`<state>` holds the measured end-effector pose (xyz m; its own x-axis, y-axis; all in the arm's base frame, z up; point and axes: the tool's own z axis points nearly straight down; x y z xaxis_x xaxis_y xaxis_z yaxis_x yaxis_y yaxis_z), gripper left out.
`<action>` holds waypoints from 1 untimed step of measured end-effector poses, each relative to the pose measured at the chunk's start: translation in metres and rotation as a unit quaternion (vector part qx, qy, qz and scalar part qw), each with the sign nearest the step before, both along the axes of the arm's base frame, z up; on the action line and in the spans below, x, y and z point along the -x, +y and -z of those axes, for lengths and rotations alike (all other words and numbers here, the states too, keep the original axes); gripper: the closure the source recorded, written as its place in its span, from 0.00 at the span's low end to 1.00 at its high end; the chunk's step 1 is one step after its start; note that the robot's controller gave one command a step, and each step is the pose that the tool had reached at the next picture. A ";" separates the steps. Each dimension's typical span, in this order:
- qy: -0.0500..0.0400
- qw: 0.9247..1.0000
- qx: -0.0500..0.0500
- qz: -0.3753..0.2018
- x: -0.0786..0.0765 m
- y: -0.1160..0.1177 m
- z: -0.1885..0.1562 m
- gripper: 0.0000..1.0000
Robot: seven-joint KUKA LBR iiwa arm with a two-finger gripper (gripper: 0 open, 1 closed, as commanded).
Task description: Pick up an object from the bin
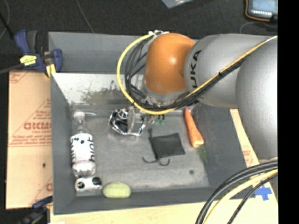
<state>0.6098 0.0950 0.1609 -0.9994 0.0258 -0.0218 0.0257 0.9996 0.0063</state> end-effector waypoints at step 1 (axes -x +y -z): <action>-0.002 1.000 0.000 0.000 -0.004 0.000 -0.019 1.00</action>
Offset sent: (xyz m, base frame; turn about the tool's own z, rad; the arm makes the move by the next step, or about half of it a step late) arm -0.0001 -0.0108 -0.0098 0.1145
